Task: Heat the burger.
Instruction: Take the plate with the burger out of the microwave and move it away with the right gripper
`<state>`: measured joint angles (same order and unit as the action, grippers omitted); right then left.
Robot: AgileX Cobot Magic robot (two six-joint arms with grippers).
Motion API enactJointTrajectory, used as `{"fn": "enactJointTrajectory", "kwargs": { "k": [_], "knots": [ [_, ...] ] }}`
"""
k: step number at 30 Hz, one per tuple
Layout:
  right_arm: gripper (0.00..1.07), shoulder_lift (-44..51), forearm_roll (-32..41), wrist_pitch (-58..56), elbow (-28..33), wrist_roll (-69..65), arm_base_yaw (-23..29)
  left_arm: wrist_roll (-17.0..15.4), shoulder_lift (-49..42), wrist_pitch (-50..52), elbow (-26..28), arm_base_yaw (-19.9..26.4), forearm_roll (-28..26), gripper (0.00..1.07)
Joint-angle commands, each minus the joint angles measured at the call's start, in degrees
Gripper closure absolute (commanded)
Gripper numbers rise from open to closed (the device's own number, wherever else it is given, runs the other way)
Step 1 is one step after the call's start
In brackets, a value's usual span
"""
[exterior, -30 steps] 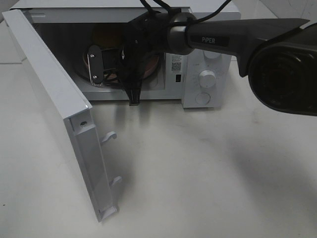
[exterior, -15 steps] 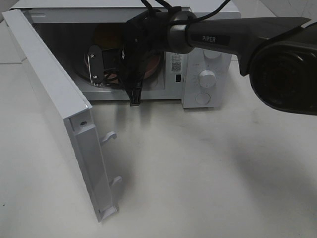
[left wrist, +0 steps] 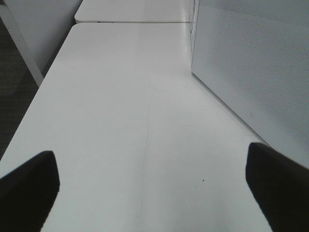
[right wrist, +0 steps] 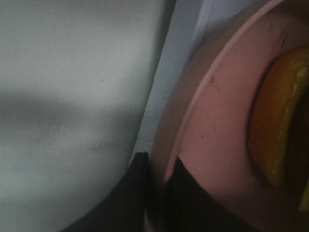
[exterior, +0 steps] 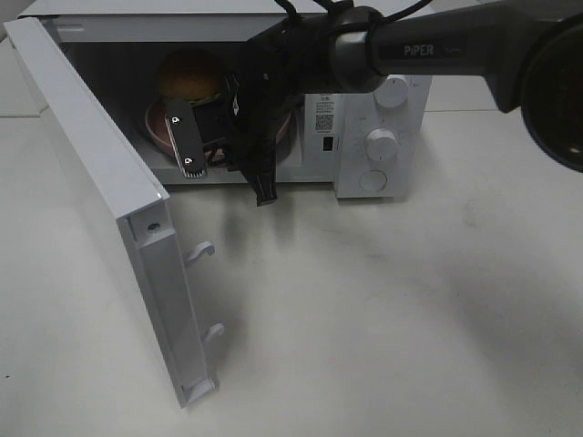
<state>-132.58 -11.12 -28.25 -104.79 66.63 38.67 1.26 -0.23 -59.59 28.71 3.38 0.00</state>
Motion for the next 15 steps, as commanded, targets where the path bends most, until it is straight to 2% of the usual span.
{"fn": "enactJointTrajectory", "kwargs": {
  "k": [1,5,6,8,11,13,15],
  "knots": [
    [1.07,2.52,-0.63,4.24,0.86,2.01,0.11,0.06,-1.15,0.52,0.17,0.06,-0.29,0.04],
    [1.07,6.07,-0.63,8.65,6.99,6.02,0.11,0.06,-1.15,0.52,0.17,0.06,-0.29,0.04],
    [1.07,6.07,-0.63,8.65,6.99,6.02,0.11,0.06,-1.15,0.52,0.17,0.06,-0.29,0.04],
    [1.07,9.22,-0.63,12.32,11.57,8.25,0.11,0.06,-1.15,0.52,0.17,0.06,-0.29,0.04],
    [1.07,10.03,-0.63,13.06,12.78,8.71,0.11,0.06,-1.15,0.52,0.17,0.06,-0.29,0.04],
    [1.07,12.78,-0.57,13.98,16.73,11.34,0.06,0.06,-1.15,0.52,0.17,0.06,-0.29,0.04],
    [1.07,13.41,-0.40,14.50,17.59,11.80,0.06,0.06,-1.15,0.52,0.17,0.06,-0.29,0.04]
  ]
}}
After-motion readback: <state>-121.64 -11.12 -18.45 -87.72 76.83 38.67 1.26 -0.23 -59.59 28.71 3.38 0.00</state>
